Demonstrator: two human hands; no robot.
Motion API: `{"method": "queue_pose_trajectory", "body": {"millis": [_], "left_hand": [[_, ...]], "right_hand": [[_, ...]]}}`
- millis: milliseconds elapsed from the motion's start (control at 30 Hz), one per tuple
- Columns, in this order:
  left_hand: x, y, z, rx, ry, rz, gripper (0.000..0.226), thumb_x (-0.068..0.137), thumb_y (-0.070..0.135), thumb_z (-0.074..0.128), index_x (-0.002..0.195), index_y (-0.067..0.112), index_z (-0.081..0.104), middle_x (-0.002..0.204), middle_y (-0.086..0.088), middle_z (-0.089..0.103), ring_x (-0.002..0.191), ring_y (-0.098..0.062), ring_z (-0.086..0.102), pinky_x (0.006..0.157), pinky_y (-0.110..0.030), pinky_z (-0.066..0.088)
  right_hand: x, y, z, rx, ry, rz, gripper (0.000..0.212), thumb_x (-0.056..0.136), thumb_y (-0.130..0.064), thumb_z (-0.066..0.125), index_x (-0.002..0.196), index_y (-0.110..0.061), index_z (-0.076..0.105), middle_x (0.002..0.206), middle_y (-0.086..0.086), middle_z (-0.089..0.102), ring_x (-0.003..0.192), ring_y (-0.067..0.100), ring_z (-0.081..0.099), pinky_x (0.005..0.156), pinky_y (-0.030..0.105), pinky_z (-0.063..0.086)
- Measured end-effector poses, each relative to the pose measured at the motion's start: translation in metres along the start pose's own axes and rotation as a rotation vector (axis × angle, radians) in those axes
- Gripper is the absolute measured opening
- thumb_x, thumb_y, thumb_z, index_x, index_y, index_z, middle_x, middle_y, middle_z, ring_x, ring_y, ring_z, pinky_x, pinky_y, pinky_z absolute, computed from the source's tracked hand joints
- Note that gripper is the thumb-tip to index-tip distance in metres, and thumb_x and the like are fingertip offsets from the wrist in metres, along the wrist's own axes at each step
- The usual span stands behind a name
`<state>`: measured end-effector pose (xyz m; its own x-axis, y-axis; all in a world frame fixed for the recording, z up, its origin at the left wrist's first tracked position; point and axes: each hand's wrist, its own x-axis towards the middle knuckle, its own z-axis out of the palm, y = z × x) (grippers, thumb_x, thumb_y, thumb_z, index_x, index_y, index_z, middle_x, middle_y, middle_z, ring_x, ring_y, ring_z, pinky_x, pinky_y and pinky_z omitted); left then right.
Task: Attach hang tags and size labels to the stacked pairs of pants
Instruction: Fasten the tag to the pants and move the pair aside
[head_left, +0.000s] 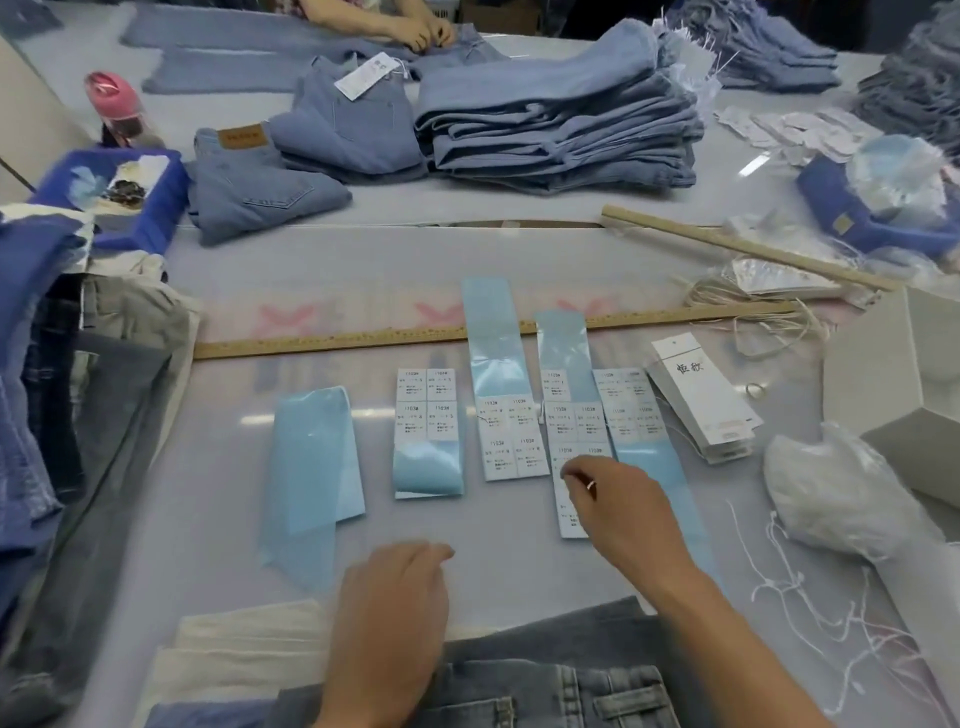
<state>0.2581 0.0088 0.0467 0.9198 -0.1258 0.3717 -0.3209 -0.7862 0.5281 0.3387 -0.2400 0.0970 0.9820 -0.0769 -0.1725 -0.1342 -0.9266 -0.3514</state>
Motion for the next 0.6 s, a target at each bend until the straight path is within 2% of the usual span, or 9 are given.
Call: {"method": "queue_pose_trajectory", "body": {"millis": [67, 133, 200, 233, 300, 367, 433, 500, 600], "left_hand": [[0.065, -0.004, 0.017, 0.013, -0.031, -0.010, 0.029, 0.085, 0.001, 0.073, 0.110, 0.016, 0.073, 0.107, 0.000, 0.074, 0.102, -0.018, 0.065, 0.087, -0.031, 0.050], [0.125, -0.003, 0.032, 0.021, -0.137, 0.007, 0.036, 0.086, -0.008, 0.067, 0.117, 0.010, 0.072, 0.114, -0.007, 0.074, 0.107, -0.028, 0.068, 0.088, -0.041, 0.054], [0.178, -0.008, 0.052, 0.102, -0.254, 0.097, 0.044, 0.090, -0.008, 0.060, 0.130, 0.010, 0.066, 0.128, -0.009, 0.069, 0.119, -0.032, 0.062, 0.097, -0.045, 0.050], [0.203, -0.013, 0.063, 0.140, -0.326, 0.139, 0.046, 0.094, -0.001, 0.059, 0.138, 0.013, 0.061, 0.138, -0.007, 0.063, 0.126, -0.031, 0.057, 0.103, -0.045, 0.046], [0.238, -0.024, 0.088, 0.201, -0.533, 0.184, 0.055, 0.099, 0.023, 0.063, 0.151, 0.021, 0.046, 0.158, -0.002, 0.044, 0.144, -0.026, 0.040, 0.116, -0.042, 0.035], [0.251, -0.039, 0.108, 0.244, -0.759, 0.185, 0.084, 0.090, 0.050, 0.070, 0.159, 0.025, 0.029, 0.169, 0.002, 0.021, 0.154, -0.022, 0.020, 0.123, -0.040, 0.022], [0.247, -0.055, 0.124, 0.270, -0.896, 0.187, 0.108, 0.079, 0.066, 0.073, 0.162, 0.028, 0.017, 0.171, 0.004, 0.006, 0.157, -0.019, 0.007, 0.126, -0.040, 0.013], [0.236, -0.067, 0.135, 0.267, -0.887, 0.203, 0.115, 0.075, 0.074, 0.071, 0.163, 0.030, 0.010, 0.171, 0.007, 0.001, 0.157, -0.016, 0.003, 0.126, -0.038, 0.007], [0.225, -0.074, 0.140, 0.233, -0.790, 0.200, 0.117, 0.073, 0.078, 0.069, 0.162, 0.033, 0.008, 0.171, 0.010, 0.007, 0.156, -0.015, 0.007, 0.125, -0.040, 0.008]], "right_hand": [[0.048, 0.001, 0.018, 0.141, -0.009, -0.016, 0.022, 0.102, -0.021, 0.054, 0.112, -0.023, 0.073, 0.111, -0.007, 0.073, 0.100, 0.015, 0.065, 0.087, 0.031, 0.051], [0.089, 0.001, 0.029, 0.202, 0.006, -0.045, 0.024, 0.101, -0.016, 0.055, 0.117, -0.018, 0.073, 0.117, -0.001, 0.070, 0.104, 0.016, 0.064, 0.091, 0.028, 0.049], [0.122, 0.003, 0.040, 0.160, 0.022, -0.089, 0.029, 0.102, -0.014, 0.054, 0.128, -0.015, 0.067, 0.126, 0.003, 0.064, 0.113, 0.020, 0.059, 0.095, 0.029, 0.047], [0.136, 0.004, 0.043, 0.112, 0.032, -0.115, 0.032, 0.102, -0.015, 0.054, 0.133, -0.014, 0.063, 0.130, 0.004, 0.060, 0.120, 0.023, 0.056, 0.098, 0.033, 0.047], [0.156, 0.007, 0.052, -0.021, 0.031, -0.166, 0.038, 0.103, -0.021, 0.053, 0.140, -0.012, 0.055, 0.134, 0.008, 0.056, 0.125, 0.028, 0.049, 0.099, 0.040, 0.046], [0.162, 0.013, 0.061, -0.179, 0.003, -0.217, 0.041, 0.104, -0.029, 0.051, 0.141, -0.012, 0.052, 0.137, 0.010, 0.052, 0.123, 0.030, 0.045, 0.096, 0.041, 0.043], [0.162, 0.021, 0.071, -0.235, 0.020, -0.265, 0.042, 0.104, -0.031, 0.051, 0.141, -0.013, 0.051, 0.137, 0.009, 0.050, 0.122, 0.030, 0.044, 0.093, 0.041, 0.041], [0.160, 0.026, 0.075, -0.206, 0.071, -0.287, 0.040, 0.103, -0.029, 0.053, 0.138, -0.011, 0.056, 0.133, 0.009, 0.053, 0.119, 0.031, 0.046, 0.091, 0.041, 0.040], [0.155, 0.031, 0.078, -0.179, 0.152, -0.328, 0.032, 0.099, -0.023, 0.061, 0.127, -0.007, 0.065, 0.122, 0.013, 0.060, 0.111, 0.034, 0.053, 0.086, 0.044, 0.043]]}}
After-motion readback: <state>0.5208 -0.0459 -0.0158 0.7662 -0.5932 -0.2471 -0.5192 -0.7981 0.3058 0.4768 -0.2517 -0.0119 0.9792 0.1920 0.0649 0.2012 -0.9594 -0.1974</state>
